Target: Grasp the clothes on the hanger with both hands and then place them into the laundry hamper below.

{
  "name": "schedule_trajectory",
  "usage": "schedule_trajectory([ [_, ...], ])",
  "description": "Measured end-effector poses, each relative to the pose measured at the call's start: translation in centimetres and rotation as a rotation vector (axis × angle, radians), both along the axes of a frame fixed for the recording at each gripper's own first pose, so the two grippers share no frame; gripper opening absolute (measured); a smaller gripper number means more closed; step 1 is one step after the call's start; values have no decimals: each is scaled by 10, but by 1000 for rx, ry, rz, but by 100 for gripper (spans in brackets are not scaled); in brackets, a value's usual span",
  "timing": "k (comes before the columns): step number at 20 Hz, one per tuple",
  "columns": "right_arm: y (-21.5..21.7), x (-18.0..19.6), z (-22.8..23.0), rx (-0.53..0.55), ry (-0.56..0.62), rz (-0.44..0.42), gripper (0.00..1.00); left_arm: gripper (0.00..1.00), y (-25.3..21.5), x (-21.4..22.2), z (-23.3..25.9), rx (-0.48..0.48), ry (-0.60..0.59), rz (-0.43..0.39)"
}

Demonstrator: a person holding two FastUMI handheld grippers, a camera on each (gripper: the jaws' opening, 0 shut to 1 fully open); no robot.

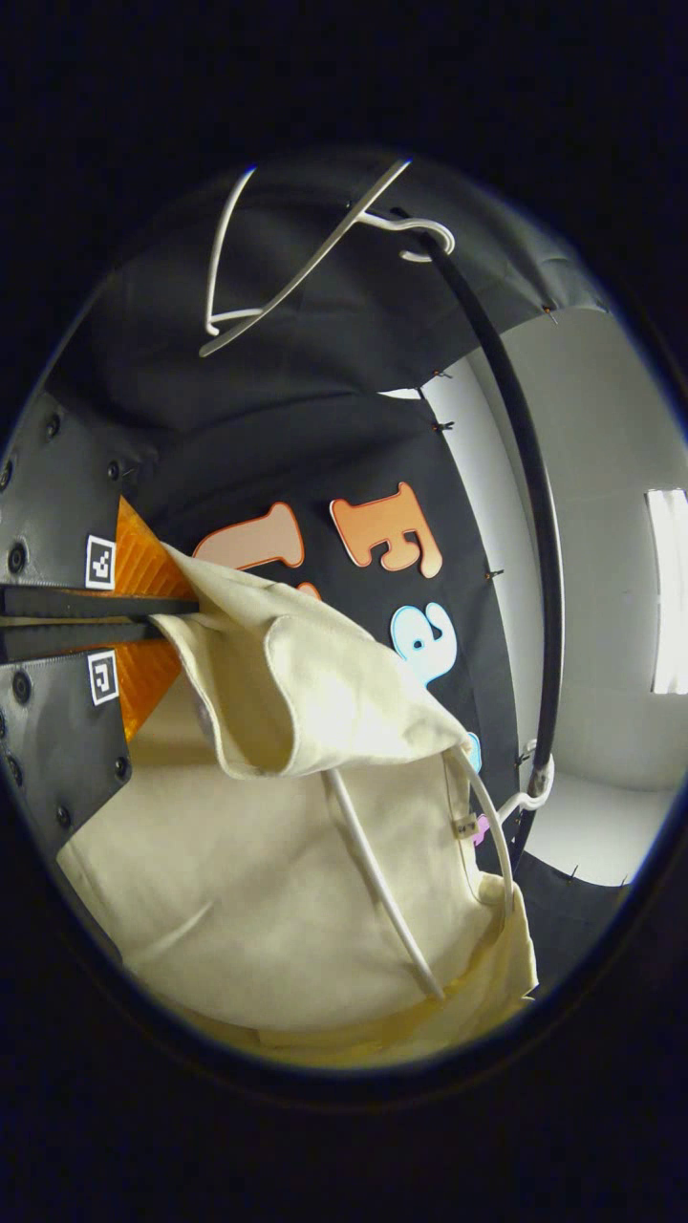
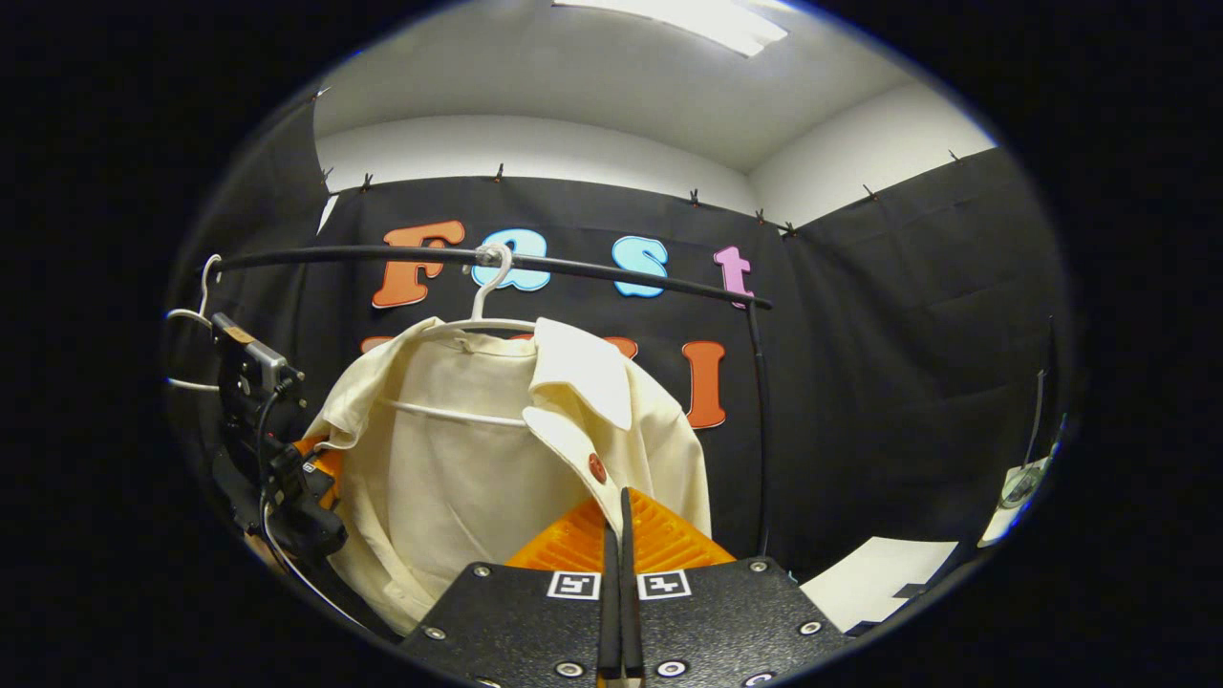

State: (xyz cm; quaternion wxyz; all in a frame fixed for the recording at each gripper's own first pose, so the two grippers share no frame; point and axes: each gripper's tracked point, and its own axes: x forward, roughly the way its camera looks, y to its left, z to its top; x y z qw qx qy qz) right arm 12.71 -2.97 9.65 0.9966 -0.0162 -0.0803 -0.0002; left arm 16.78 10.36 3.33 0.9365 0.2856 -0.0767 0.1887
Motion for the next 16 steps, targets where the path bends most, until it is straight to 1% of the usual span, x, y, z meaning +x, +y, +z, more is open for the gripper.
schedule_trajectory([
  [2,-16,-5,20,-21,-44,-41,0,10,11,-4,17,13,-24,35],
  [4,-35,-6,41,-24,-88,-85,0,9,20,-5,35,3,-75,53],
  [8,-73,1,84,-3,-158,-150,0,10,32,12,60,-68,-154,42],
  [11,-95,21,108,-3,-178,-167,0,9,43,27,76,-117,-202,29],
  [14,-113,45,125,28,-193,-160,0,10,46,41,94,-173,-251,8],
  [16,-121,65,129,40,-184,-140,0,10,49,51,99,-199,-270,-13],
])
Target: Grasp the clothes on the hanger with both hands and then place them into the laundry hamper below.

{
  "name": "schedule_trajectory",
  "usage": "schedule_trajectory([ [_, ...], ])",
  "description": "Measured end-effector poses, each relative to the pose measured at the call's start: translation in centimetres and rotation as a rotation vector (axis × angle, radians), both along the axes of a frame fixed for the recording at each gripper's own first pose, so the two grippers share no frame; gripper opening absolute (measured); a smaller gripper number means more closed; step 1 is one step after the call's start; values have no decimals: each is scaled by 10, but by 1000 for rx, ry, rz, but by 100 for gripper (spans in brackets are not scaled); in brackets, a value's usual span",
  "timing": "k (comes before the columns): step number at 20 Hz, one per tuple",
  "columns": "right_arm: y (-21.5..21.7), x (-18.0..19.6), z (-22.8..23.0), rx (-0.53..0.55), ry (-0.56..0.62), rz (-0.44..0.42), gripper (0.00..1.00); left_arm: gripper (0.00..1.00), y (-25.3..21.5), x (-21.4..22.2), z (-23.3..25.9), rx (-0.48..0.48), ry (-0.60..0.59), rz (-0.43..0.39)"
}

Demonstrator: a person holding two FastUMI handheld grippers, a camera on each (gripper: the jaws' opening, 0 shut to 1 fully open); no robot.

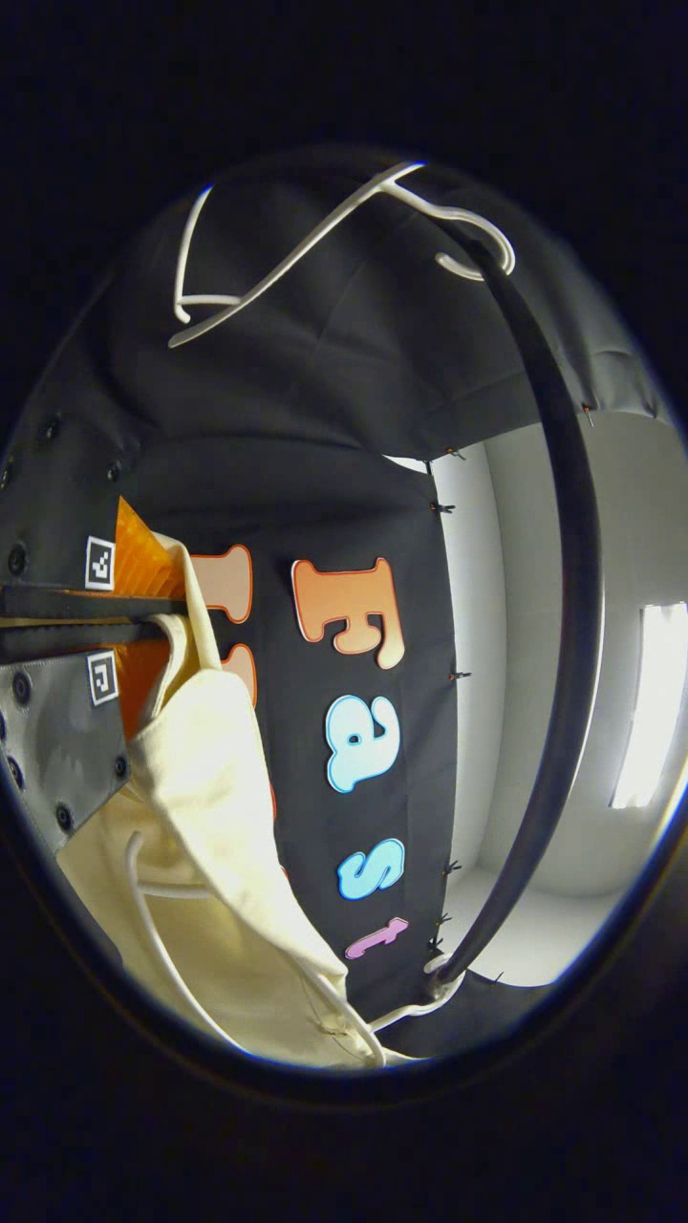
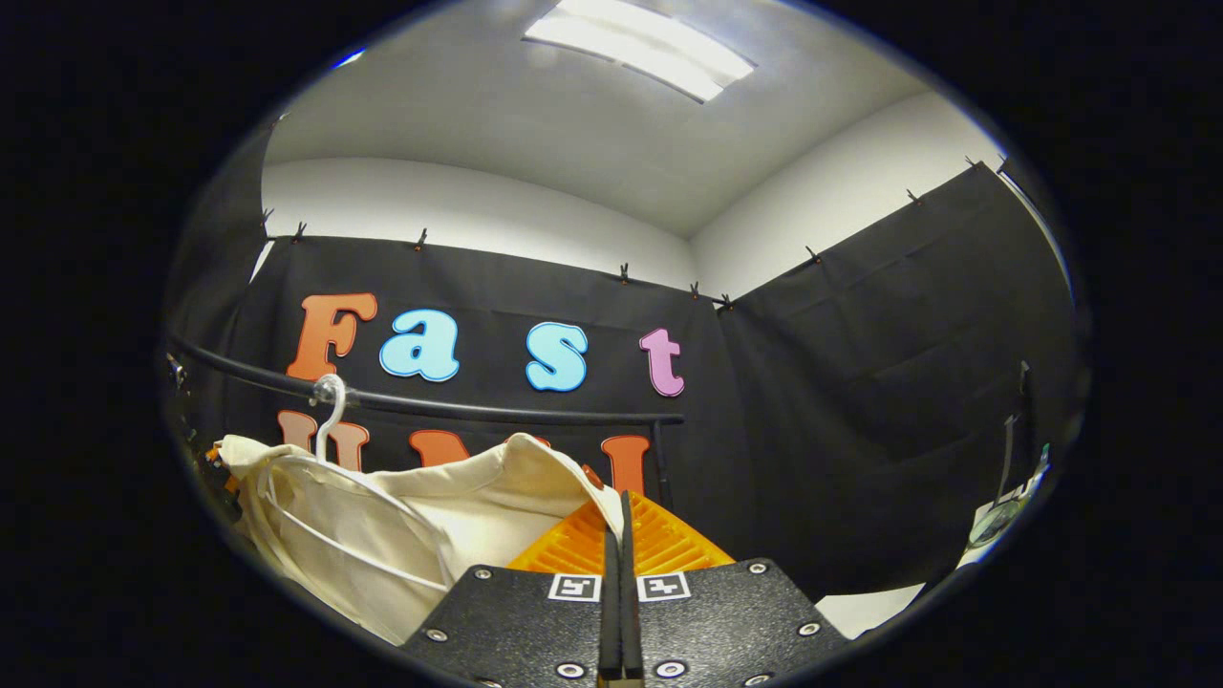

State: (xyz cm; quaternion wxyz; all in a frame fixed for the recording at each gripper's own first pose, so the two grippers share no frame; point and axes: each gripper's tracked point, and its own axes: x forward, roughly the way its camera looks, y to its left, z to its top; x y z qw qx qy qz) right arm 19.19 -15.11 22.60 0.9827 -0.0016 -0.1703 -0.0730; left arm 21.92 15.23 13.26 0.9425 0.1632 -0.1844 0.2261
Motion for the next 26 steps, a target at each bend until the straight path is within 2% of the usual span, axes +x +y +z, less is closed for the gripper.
schedule_trajectory([
  [3,-4,39,-6,4,31,48,0,10,7,9,-1,-37,-9,-21],
  [6,1,69,-35,13,89,72,0,9,16,17,-22,-66,25,-8],
  [9,10,74,-53,18,102,93,0,9,25,24,-39,-79,63,2],
  [11,13,80,-73,16,156,104,0,10,29,32,-57,-153,110,-14],
  [14,9,83,-60,49,137,123,0,10,36,42,-60,-275,127,-30],
  [16,7,93,-56,35,147,131,0,10,37,44,-60,-285,126,-26],
  [18,11,104,-73,13,196,140,0,9,39,45,-69,-264,156,-11],
  [21,11,92,-87,16,185,143,0,10,47,41,-84,-291,154,2],
  [26,8,68,-128,58,220,151,0,9,46,-8,-105,-295,141,10],
])
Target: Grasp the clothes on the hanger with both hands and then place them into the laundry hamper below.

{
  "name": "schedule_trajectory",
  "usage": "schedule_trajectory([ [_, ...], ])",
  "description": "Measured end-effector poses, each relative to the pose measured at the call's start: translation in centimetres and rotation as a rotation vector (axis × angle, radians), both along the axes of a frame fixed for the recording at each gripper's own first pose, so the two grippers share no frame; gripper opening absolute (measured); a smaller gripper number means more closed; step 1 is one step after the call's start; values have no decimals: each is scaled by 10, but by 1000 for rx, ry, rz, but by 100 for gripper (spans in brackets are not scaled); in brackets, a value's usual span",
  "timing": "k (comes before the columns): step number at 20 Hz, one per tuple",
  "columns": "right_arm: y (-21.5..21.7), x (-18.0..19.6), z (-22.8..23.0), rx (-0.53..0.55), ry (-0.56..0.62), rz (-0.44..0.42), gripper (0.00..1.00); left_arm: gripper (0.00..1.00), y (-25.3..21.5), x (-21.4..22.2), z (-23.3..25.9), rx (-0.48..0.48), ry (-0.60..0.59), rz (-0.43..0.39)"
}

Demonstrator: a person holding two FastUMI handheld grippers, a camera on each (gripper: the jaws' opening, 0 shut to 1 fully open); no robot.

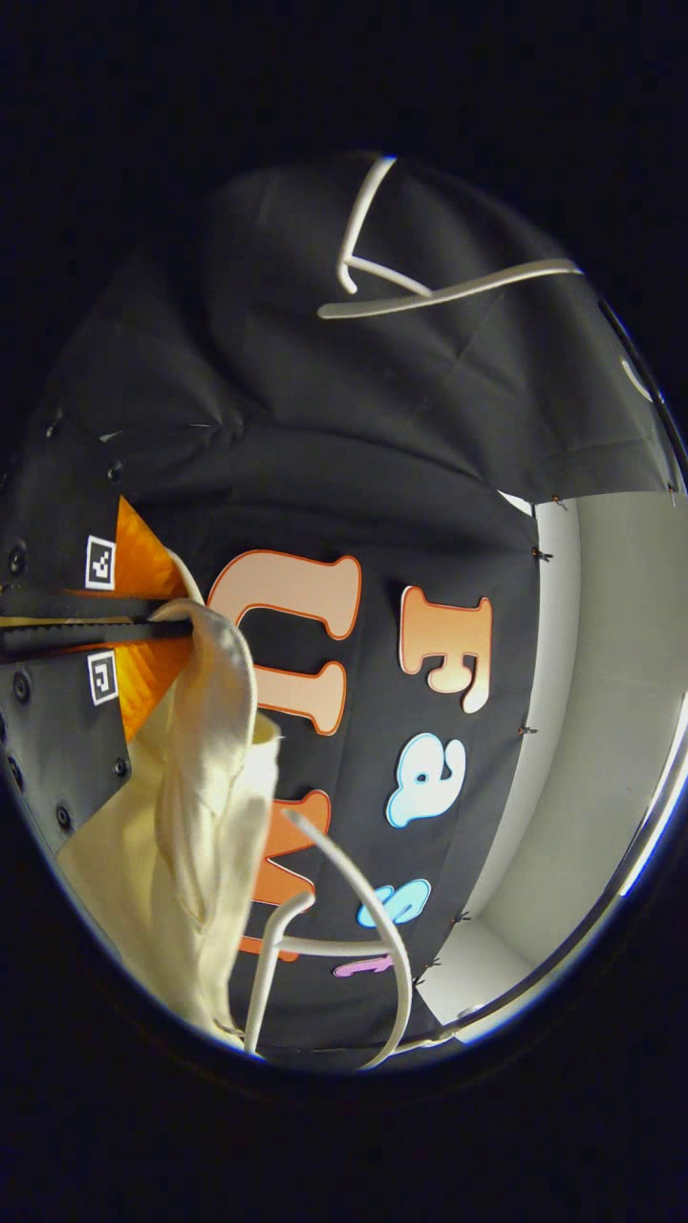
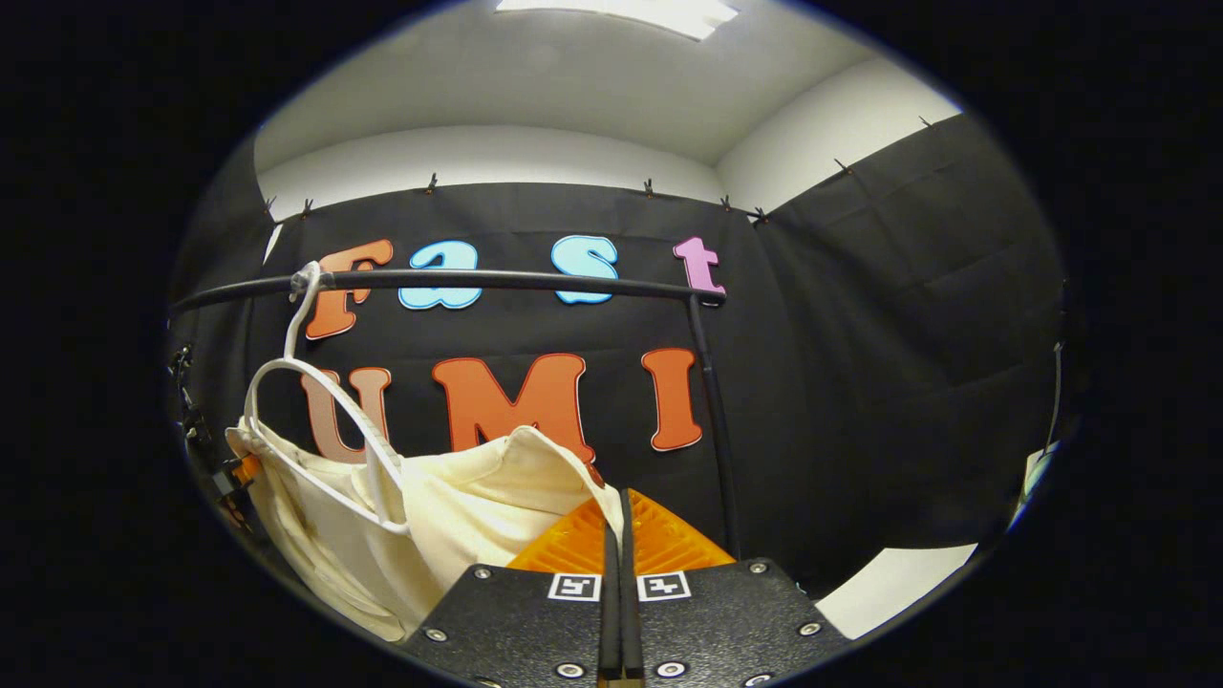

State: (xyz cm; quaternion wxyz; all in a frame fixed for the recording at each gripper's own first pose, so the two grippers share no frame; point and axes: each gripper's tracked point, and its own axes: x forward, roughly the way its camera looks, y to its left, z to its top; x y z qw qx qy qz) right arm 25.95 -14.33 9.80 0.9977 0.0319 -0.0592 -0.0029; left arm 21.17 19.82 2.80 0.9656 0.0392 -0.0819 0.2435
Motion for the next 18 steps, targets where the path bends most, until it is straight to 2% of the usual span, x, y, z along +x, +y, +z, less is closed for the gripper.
schedule_trajectory([
  [2,0,-11,-23,8,28,0,0,10,4,-15,-17,11,33,12],
  [7,9,-50,-26,-28,4,-5,0,9,0,-60,-19,130,56,14],
  [9,-4,-45,-50,-49,61,-36,0,10,-7,-68,-27,136,78,-11],
  [11,-20,-33,-85,27,150,-68,0,10,-17,-70,-36,127,99,-36],
  [14,-22,-40,-122,131,185,-79,0,10,-34,-78,-43,124,112,-71],
  [18,0,-80,-124,52,158,-73,0,10,-44,-95,-44,127,130,-92],
])
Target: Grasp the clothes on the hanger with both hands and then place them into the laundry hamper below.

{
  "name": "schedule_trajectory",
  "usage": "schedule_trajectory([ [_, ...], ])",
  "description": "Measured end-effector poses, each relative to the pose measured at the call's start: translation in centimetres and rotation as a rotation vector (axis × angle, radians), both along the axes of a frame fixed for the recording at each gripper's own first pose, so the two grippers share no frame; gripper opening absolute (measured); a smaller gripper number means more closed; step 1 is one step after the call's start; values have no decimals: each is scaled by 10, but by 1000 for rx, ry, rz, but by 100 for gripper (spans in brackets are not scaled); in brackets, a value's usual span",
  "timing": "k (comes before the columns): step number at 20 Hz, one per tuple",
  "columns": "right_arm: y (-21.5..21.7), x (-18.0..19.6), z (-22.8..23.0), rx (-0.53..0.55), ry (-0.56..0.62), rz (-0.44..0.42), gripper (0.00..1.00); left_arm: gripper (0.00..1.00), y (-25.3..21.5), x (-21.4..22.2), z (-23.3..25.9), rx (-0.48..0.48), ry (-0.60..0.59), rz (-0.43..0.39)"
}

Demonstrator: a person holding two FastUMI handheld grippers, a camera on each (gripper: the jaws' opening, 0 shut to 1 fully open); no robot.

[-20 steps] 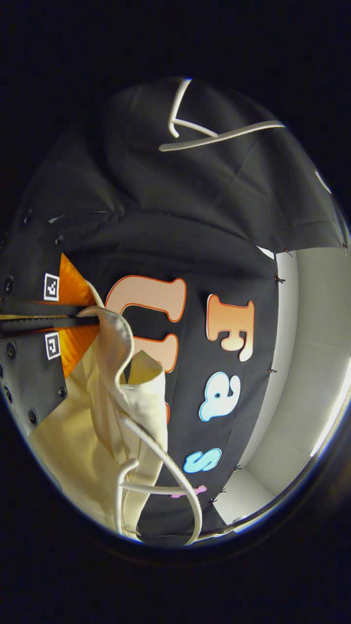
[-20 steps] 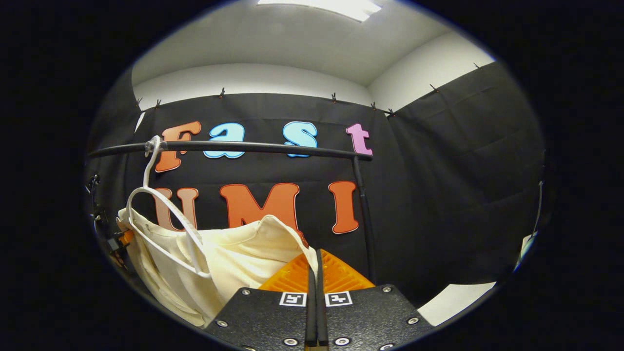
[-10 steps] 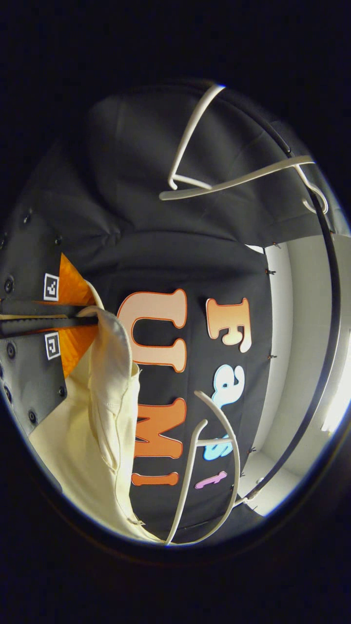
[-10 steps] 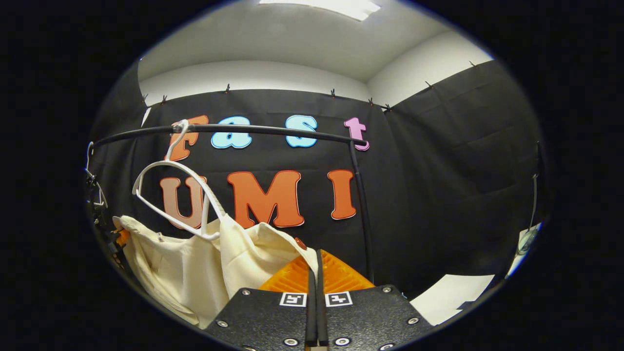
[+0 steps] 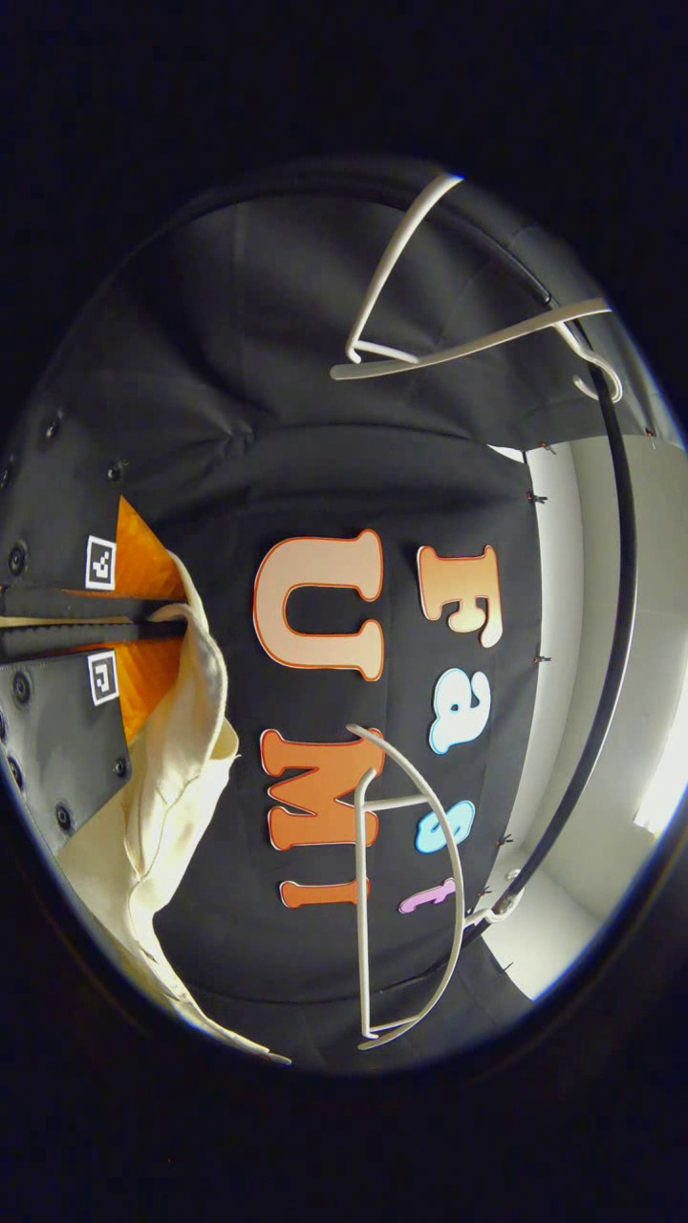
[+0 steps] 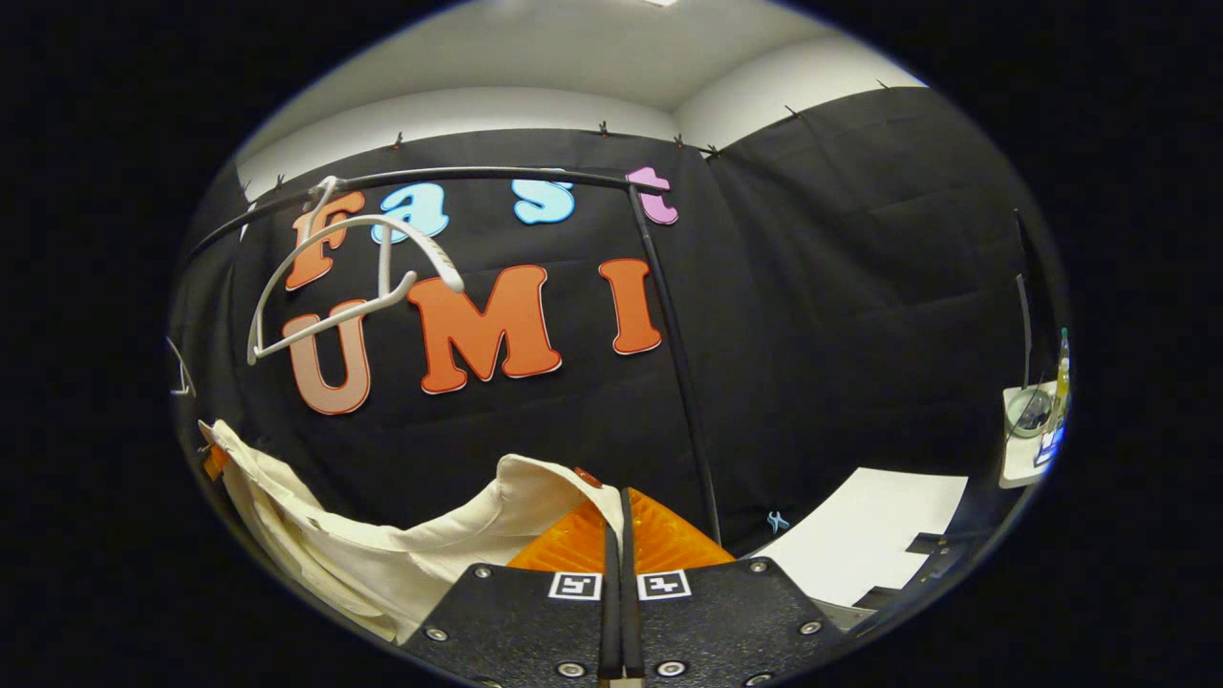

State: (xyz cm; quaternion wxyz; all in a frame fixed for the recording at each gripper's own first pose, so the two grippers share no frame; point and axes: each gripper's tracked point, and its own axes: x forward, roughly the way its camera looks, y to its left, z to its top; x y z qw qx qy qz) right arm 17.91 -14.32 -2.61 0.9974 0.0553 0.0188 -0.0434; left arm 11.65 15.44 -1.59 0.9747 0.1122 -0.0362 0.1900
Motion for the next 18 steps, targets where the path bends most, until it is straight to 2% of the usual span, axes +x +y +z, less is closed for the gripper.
schedule_trajectory([
  [4,35,-38,33,-30,-31,73,0,10,-11,-26,19,-43,-16,-43],
  [11,163,-54,81,-46,-84,344,0,10,-68,-44,16,-146,17,-219],
  [15,231,-53,66,-40,-54,498,0,9,-109,-47,-8,-225,79,-326],
  [18,264,-51,44,-47,-23,571,0,10,-132,-53,-27,-256,136,-392],
])
